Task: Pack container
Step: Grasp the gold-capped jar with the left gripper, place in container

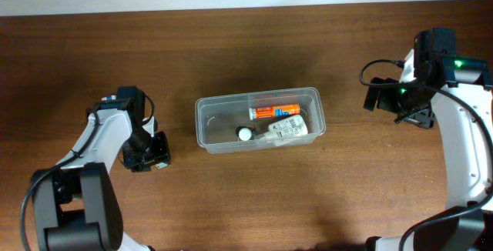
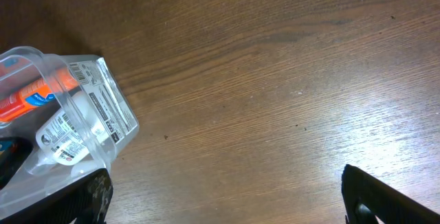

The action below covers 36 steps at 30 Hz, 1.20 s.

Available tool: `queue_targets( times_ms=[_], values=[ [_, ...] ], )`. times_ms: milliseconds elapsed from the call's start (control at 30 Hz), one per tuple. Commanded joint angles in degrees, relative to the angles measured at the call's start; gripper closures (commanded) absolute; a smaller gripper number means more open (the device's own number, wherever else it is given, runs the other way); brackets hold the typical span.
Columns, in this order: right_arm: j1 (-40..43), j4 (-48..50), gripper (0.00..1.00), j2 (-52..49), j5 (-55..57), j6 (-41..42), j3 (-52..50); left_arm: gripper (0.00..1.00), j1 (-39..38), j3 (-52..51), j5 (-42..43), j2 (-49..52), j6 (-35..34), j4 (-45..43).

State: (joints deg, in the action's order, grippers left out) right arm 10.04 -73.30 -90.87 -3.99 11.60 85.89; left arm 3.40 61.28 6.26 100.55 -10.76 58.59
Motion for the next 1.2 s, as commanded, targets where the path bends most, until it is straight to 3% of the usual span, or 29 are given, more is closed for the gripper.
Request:
queue_targets(
  times_ms=[0,167,267,367,600,867,1167],
  values=[
    [0.1,-0.2,0.01,0.0,-0.1,-0.5,-0.3,0.52,0.0,-0.3,-1.6,0.8,-0.3,-1.6],
    [0.1,-0.2,0.02,0.0,-0.1,-0.5,-0.3,0.65,0.0,-0.3,-1.6,0.8,-0.3,-2.5],
    [0.1,-0.2,0.02,0.0,-0.1,-0.5,-0.3,0.79,0.0,0.2,-1.6,0.8,-0.3,-2.6],
    [0.1,-0.2,0.02,0.0,-0.1,-0.5,-0.3,0.85,0.0,1.2,-1.5,0.5,-0.3,-2.2],
    [0.1,-0.2,0.02,0.0,-0.1,-0.5,-0.3,0.87,-1.9,10.5,-0.9,-3.0,-0.3,4.5],
    [0.1,0.0,0.02,0.0,-0.1,-0.4,-0.3,0.89,-15.1,28.8,-1.1,-9.3,-0.3,7.9],
    [0.1,-0.1,0.01,0.0,-0.1,-0.5,-0.3,0.89,-27.0,29.5,-1.1,-5.7,-0.3,7.7]
  ],
)
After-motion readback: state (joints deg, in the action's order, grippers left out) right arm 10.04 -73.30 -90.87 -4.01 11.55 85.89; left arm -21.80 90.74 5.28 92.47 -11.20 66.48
